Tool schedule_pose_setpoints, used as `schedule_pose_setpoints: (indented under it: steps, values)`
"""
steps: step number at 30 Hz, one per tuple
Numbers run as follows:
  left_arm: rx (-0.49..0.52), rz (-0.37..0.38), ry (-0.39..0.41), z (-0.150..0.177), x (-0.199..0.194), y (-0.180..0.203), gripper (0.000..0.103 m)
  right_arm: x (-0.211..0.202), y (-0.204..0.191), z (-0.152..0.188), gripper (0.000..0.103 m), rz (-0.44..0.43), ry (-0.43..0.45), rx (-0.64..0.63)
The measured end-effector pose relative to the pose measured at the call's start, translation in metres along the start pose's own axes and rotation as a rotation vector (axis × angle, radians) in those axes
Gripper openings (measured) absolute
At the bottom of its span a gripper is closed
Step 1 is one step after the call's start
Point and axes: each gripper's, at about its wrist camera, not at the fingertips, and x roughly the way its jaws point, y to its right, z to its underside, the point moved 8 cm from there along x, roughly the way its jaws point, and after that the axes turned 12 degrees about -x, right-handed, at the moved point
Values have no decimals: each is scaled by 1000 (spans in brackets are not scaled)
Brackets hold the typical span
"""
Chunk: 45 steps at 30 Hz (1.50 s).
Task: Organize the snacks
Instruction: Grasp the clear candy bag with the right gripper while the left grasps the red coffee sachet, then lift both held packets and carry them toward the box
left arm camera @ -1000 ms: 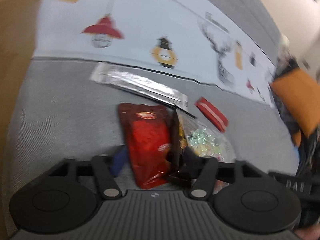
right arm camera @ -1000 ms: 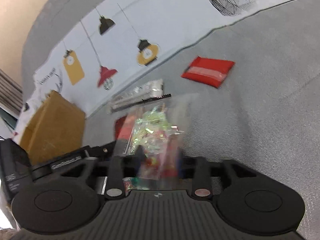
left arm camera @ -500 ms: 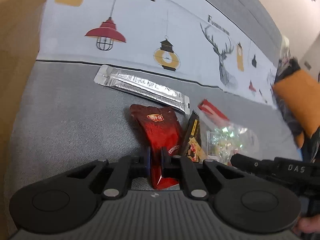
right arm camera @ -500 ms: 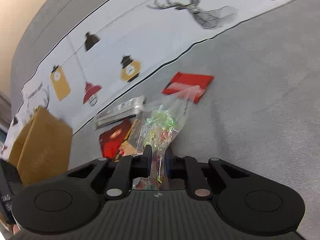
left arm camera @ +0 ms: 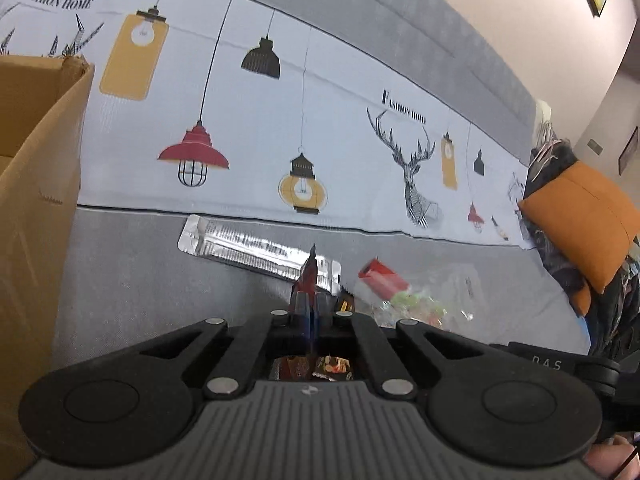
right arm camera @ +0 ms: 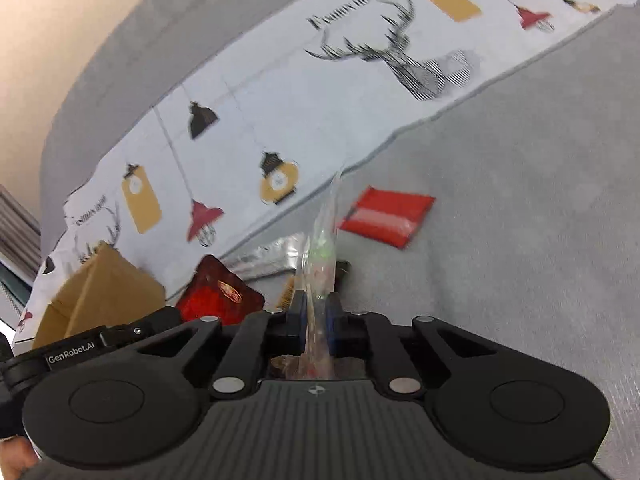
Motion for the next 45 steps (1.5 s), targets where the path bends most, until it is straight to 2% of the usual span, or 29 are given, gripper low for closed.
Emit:
schedule_pose_setpoints:
  steps: [5,9,15,17,18,20,21,24,25,26,28,35,40,45]
  values:
    - [3,-55,-25,11,9,-15,0,11,-19,10,9,-27,-54,-55]
    - [-80,2,-51,9,10,-19,0,15,-27,15,10,-67,-77,-73]
    - [-111,76,-70,14,15,-7,2,21,-27,20,11,-77,-107,-46]
    - [-102,75,-78,16,18,-4,12,22,-27,20,12,-80,-110,-38]
    - [-95,61,-90,19,21,-4,13,23,-27,20,13,-80,-113,-36]
    - [-84,16,-101,24,27,-7,27,25,-27,21,13,-84,-120,-30]
    - [-91,0,-131,29,33,-10,29,26,-28,22,14,-87,-125,-29]
    - [-140,-13,-183,44,47,-21,29,29,-29,24,14,-100,-141,-28]
    - [-130,-8,-175,45,47,-21,25,29,-31,25,14,-102,-145,-35]
    - [-109,-9,-164,44,47,-19,15,30,-32,25,14,-102,-146,-43]
    - [-68,-19,-149,40,44,-16,7,28,-33,25,12,-84,-141,-68]
    - [-43,2,-83,23,20,-8,7,18,-34,13,10,-73,-88,-86]
    - [-17,20,-86,28,4,-3,7,7,-45,8,10,-63,-51,-115]
    - [-51,7,-102,35,-8,-8,7,0,-49,19,10,-38,-53,-98]
